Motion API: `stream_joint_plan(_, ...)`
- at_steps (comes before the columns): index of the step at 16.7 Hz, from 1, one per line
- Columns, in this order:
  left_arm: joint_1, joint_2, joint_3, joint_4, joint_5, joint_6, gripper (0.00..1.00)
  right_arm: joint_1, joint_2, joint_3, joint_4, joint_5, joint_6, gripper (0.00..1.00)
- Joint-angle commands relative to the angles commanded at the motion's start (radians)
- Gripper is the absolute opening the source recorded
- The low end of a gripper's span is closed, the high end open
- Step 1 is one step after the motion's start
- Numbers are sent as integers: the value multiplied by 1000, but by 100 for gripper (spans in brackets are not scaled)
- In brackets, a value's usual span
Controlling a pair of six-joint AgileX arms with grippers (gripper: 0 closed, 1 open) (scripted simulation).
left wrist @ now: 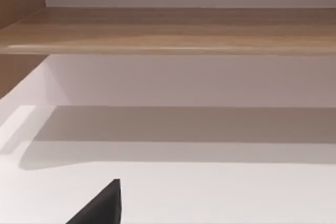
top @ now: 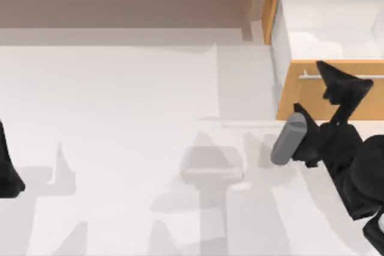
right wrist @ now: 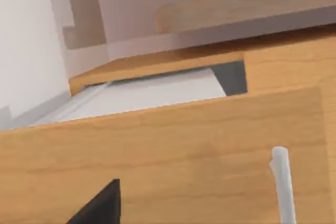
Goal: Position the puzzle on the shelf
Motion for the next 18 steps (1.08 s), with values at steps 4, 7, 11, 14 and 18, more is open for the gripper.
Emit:
stream_joint_plan(4,0,0,0,0,0,0,100,-150,-28,-109,85,26,-149,100)
stream_joint_plan(7,0,0,0,0,0,0,100,-185,-31,-122,101,35,-179,100)
stream_joint_plan(11,0,0,0,0,0,0,100,-181,-20,-120,98,34,-178,100)
stream_joint_plan(14,0,0,0,0,0,0,100,-194,-21,-93,82,26,-179,100)
stream_joint_plan(18,0,0,0,0,0,0,100,-219,-15,-37,32,0,-179,100)
